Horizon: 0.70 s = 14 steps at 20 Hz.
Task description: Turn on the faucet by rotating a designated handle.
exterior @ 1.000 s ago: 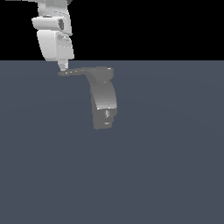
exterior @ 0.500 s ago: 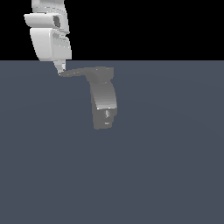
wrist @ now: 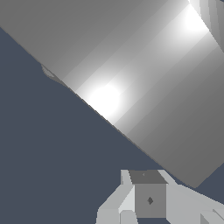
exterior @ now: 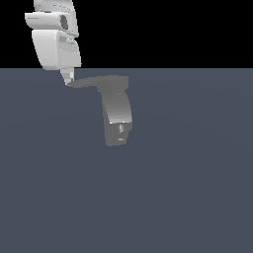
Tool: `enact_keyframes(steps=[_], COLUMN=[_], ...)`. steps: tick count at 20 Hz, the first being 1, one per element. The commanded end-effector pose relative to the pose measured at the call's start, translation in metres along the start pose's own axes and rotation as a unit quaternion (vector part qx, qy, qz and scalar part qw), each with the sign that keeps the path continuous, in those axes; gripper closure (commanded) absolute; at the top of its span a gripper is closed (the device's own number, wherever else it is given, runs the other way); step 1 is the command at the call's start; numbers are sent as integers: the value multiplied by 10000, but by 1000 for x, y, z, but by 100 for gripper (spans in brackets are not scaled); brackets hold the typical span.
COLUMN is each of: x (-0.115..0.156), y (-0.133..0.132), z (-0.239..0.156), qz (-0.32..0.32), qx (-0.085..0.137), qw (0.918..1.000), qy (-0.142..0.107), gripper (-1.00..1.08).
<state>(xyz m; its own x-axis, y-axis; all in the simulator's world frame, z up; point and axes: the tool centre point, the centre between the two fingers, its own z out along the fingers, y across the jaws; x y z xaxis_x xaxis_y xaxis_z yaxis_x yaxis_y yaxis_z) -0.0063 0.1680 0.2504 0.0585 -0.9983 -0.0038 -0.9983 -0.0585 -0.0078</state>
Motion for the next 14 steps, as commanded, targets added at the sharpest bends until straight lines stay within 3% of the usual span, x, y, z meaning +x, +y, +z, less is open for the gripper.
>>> enact_keyframes(steps=[1,14], x=[10,35], y=[6,36], z=[1,1], qz=[36,33], qx=[-16,-25], qw=[10000,10000], qy=[15,17], gripper=[108,108])
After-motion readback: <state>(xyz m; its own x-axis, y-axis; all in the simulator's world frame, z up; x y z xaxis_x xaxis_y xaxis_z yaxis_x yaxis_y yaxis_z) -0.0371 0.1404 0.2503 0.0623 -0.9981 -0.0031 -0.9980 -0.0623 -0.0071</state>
